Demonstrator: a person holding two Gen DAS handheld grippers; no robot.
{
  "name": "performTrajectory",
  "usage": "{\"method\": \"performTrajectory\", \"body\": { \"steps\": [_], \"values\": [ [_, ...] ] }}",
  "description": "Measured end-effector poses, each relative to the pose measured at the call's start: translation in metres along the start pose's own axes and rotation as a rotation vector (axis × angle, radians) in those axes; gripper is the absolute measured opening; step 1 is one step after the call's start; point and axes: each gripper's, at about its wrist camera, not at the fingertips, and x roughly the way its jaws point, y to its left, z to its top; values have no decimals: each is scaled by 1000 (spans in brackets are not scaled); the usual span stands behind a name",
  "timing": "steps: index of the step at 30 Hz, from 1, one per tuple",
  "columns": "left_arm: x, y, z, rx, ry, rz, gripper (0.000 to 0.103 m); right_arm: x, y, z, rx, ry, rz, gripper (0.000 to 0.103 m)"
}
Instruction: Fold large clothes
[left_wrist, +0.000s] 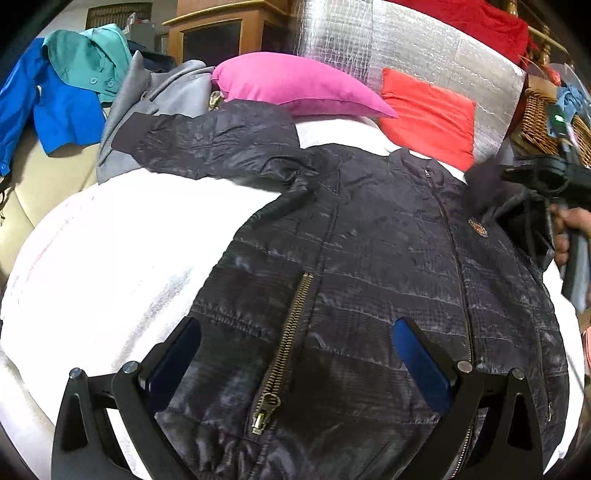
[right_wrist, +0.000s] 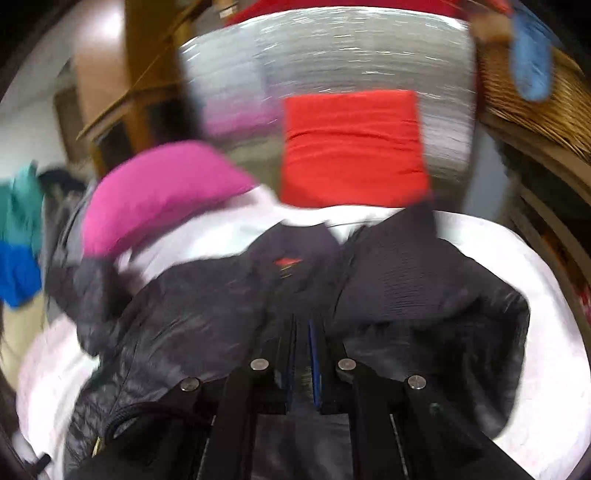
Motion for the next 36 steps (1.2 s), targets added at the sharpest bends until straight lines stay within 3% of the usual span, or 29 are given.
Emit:
{"method": "performTrajectory", "body": {
  "steps": [3,4,5,7,12,15,17,24,26,28,34,36],
  "values": [
    [-2,1,3,3,-8,5,103,16,26,-10,-42,37,-24,12],
    [-3,1,4,5,-12,3,103,23,31,-13,-47,76,-11,21],
    [-4,1,6,10,-16,5,103,29,36,-17,-47,114,10,45],
    [-6,0,10,20,-23,5,103,29,34,-26,-36,146,83,68],
    [-4,-10,32,20,-35,-43,103,-21,5,-40,64,59,228,69],
    [6,-28,56,-11,-9,-146,103,-60,-35,-59,197,-22,276,77],
    [24,-48,78,-49,39,-278,103,-80,-68,-82,281,-61,267,82],
    [137,-108,146,-236,264,-499,103,-88,-118,-143,409,-114,221,82],
    [174,-120,159,-317,326,-512,102,-84,-124,-154,439,-130,229,82],
    [201,-127,172,-367,336,-487,102,-75,-128,-162,463,-121,235,82],
    [247,-147,189,-300,317,-364,101,-67,-119,-158,434,-123,283,82],
    [254,-152,188,-267,322,-330,75,-63,-116,-159,423,-116,285,82]
  ]
}}
